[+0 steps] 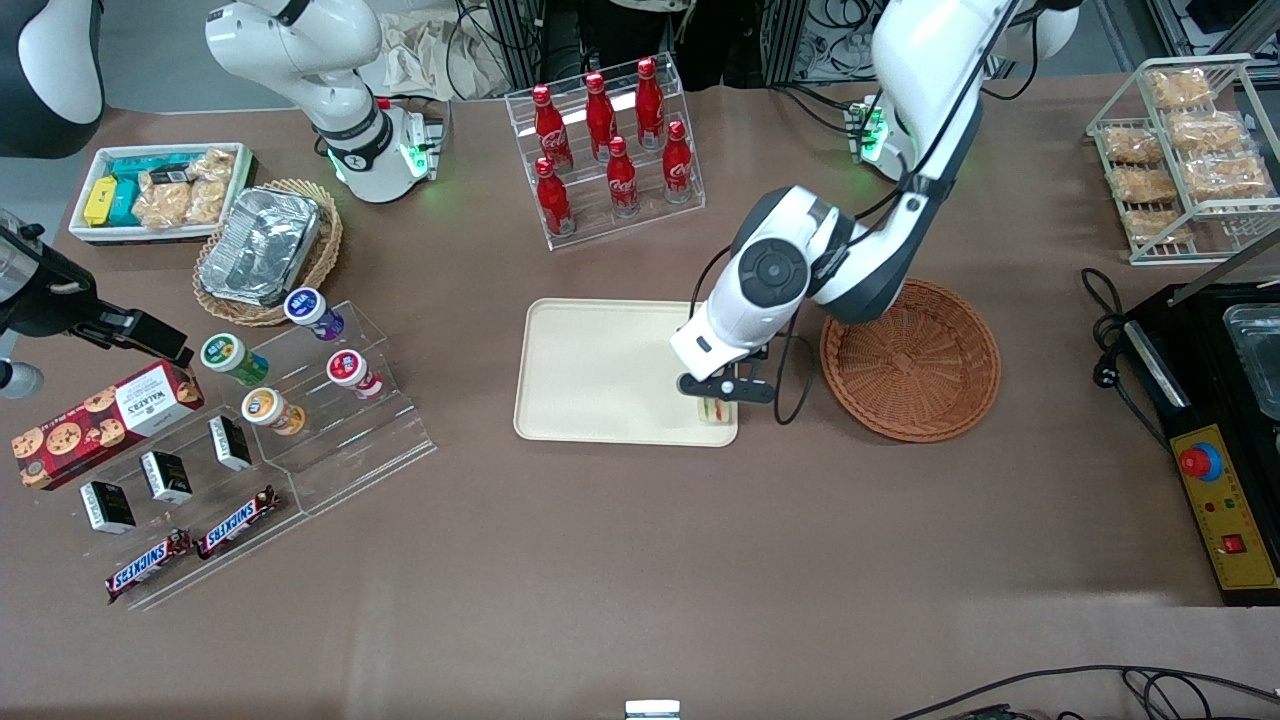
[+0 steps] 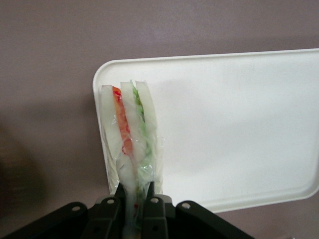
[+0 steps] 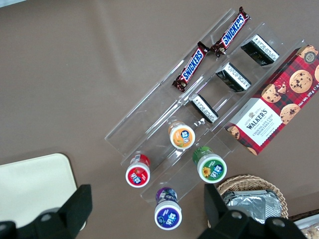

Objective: Place sandwich from basket to tray
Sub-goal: 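Lower the sandwich onto the tray and open the left gripper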

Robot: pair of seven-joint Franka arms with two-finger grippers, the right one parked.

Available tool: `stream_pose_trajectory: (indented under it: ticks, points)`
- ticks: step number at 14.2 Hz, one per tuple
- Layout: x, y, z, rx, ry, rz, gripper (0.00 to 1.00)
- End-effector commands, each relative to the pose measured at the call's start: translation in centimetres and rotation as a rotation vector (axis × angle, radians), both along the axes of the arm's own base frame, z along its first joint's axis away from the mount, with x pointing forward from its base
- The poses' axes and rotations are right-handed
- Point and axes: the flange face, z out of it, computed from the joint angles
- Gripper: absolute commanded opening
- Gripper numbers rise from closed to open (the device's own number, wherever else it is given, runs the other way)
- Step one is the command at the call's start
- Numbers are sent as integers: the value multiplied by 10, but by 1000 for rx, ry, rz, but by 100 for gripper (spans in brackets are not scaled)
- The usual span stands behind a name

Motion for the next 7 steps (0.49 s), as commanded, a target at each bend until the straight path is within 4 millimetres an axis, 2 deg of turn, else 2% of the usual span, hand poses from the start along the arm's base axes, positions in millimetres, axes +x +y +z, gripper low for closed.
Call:
stream_pose_trajectory:
  ticks: [1,3,4,5,6,7]
  points:
    - [-5,-16,-20,-10,-33,-37,0]
    - [-4,-17,-30,-13,-36,-34,0]
    - [-4,-17,-31,-14,-37,-34,21]
    - [-3,-15,-29,-12,-41,-35,65]
    - [-2,-12,-27,16,-62,-57,98]
    - [-1,-10,-21,56,-100,-83,99]
